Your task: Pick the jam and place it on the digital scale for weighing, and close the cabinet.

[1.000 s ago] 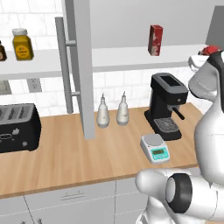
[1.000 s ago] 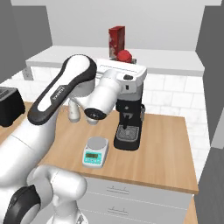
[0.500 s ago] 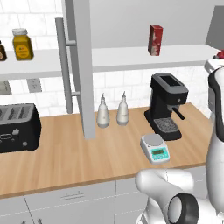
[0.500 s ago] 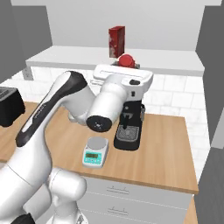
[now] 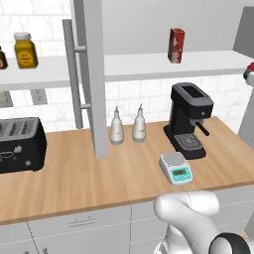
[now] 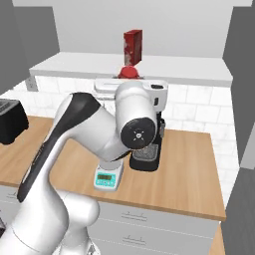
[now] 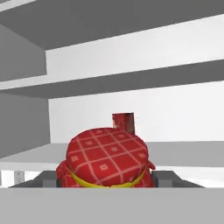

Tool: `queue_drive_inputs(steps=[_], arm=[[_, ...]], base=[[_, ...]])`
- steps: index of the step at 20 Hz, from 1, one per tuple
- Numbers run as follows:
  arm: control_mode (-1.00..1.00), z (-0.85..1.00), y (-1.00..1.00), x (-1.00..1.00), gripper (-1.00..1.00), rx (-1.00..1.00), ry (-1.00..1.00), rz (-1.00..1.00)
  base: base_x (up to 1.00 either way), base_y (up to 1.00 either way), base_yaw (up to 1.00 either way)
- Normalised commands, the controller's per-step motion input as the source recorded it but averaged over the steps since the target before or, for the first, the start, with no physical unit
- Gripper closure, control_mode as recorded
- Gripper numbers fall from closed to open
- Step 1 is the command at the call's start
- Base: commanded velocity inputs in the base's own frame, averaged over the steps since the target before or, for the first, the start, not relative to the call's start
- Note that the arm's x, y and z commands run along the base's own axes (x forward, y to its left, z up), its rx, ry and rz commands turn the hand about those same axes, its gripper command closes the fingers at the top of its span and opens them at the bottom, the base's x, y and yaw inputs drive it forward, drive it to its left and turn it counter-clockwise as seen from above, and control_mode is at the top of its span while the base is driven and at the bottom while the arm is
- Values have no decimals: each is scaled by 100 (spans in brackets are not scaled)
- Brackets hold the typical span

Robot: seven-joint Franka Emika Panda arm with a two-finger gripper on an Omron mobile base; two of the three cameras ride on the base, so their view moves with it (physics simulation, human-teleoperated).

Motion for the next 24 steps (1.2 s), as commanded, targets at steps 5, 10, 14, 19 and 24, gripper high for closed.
queue_drive_inputs(steps=[5, 10, 14, 19, 24], arm=[[-100, -69, 58, -1, 100, -17, 5, 36], [-100, -53, 83, 0, 100, -22, 1, 21], [-100, -61, 56, 9, 100, -14, 13, 21], [-100, -78, 9, 28, 100, -10, 18, 22], [-100, -64, 6, 17, 100, -5, 6, 15]], base=[[0, 0, 0], [0, 0, 0], [0, 0, 0], [0, 0, 0], [0, 0, 0]])
